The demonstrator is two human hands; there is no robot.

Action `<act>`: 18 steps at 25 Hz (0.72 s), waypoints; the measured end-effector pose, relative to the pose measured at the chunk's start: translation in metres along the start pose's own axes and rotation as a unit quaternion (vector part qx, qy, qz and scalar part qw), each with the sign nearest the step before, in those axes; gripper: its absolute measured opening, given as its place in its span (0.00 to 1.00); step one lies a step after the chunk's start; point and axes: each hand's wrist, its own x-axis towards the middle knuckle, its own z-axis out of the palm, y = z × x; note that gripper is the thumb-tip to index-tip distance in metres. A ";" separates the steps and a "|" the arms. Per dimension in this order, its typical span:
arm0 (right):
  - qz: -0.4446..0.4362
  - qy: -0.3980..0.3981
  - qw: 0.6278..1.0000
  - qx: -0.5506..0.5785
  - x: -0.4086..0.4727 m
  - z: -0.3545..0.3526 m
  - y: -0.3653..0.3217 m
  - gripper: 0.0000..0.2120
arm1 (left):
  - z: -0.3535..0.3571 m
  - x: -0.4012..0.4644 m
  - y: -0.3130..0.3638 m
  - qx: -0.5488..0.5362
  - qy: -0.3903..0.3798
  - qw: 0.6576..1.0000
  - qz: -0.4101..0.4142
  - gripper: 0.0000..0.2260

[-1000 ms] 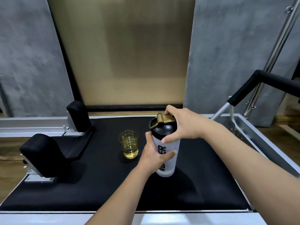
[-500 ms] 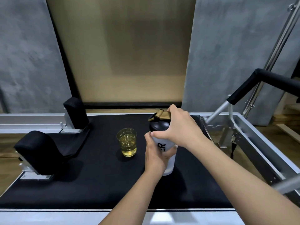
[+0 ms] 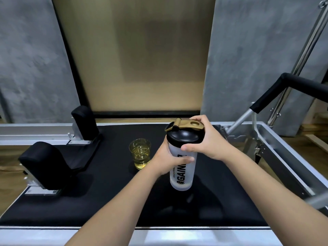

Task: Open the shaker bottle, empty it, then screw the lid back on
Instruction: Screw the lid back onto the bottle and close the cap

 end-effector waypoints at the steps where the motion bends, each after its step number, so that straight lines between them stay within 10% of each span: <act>1: 0.001 0.006 1.000 0.006 0.000 0.002 0.002 0.46 | 0.002 0.000 -0.001 -0.005 0.005 1.000 0.007 0.48; 18: 0.019 0.149 0.986 0.077 -0.020 0.032 0.006 0.44 | 0.042 -0.004 0.002 -0.010 0.097 0.995 0.031 0.37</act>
